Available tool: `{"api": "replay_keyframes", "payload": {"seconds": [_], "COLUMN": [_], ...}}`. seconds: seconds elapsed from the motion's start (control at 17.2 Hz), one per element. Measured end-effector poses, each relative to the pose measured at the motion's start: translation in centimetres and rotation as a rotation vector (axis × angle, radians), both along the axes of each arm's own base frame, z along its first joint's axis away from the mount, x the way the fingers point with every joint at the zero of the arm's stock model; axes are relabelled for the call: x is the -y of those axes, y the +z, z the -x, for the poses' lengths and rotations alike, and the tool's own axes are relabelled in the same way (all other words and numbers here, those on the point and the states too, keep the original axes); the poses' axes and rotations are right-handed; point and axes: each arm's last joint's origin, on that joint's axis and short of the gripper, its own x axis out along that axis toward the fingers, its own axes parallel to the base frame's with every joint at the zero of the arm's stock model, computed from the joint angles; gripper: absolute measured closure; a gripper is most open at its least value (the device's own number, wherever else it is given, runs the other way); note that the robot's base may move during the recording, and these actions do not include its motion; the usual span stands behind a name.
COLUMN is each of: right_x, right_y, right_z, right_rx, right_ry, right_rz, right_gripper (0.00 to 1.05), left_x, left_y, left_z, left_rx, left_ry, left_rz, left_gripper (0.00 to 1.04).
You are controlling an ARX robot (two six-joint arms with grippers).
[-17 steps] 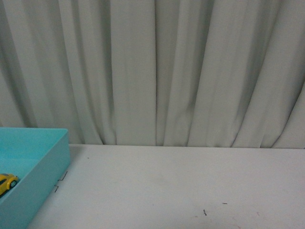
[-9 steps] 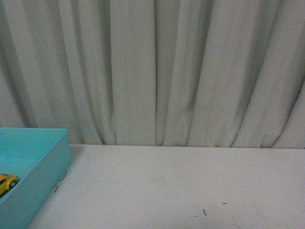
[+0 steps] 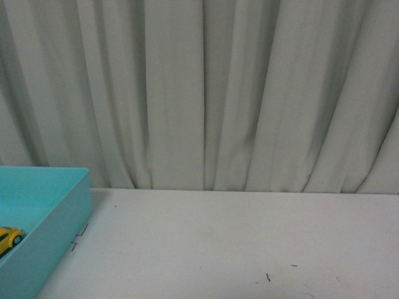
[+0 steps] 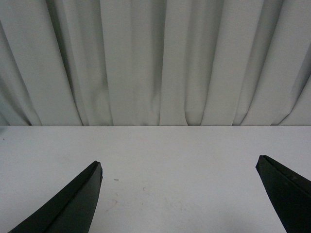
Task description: Wind up and store yellow beetle toy
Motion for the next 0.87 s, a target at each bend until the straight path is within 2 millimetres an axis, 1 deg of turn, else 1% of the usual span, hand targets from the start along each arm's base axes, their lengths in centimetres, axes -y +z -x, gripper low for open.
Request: {"api": "replay_keyframes", "payload": {"seconds": [0.12, 0.17, 0.23, 0.41, 0.52, 0.7, 0.81, 0.87], "right_x": [0.0, 0.0, 0.0, 0.0, 0.0, 0.0, 0.0, 0.0], "right_y": [0.0, 0.0, 0.0, 0.0, 0.0, 0.0, 0.0, 0.0], "right_z": [0.0, 0.0, 0.0, 0.0, 0.0, 0.0, 0.0, 0.0], "right_rx": [0.0, 0.0, 0.0, -0.001, 0.0, -0.001, -0.001, -0.001], "right_ry": [0.0, 0.0, 0.0, 0.0, 0.0, 0.0, 0.0, 0.0], "right_rz": [0.0, 0.0, 0.0, 0.0, 0.0, 0.0, 0.0, 0.0], "right_gripper": [0.07, 0.07, 0.07, 0.07, 0.07, 0.07, 0.07, 0.07], "left_x": [0.0, 0.0, 0.0, 0.0, 0.0, 0.0, 0.0, 0.0], "left_y": [-0.1, -0.7, 0.0, -0.3, -0.3, -0.3, -0.3, -0.3], "left_z": [0.4, 1.0, 1.2, 1.2, 1.2, 1.2, 1.2, 1.2], "left_rx": [-0.015, -0.055, 0.013, -0.005, -0.009, -0.01, -0.009, -0.009], "left_ry": [0.0, -0.002, -0.002, -0.001, 0.0, 0.0, 0.0, 0.0], "left_rz": [0.0, 0.0, 0.0, 0.0, 0.002, 0.002, 0.002, 0.002], "left_gripper": [1.03, 1.03, 1.03, 1.03, 0.83, 0.47, 0.25, 0.13]}}
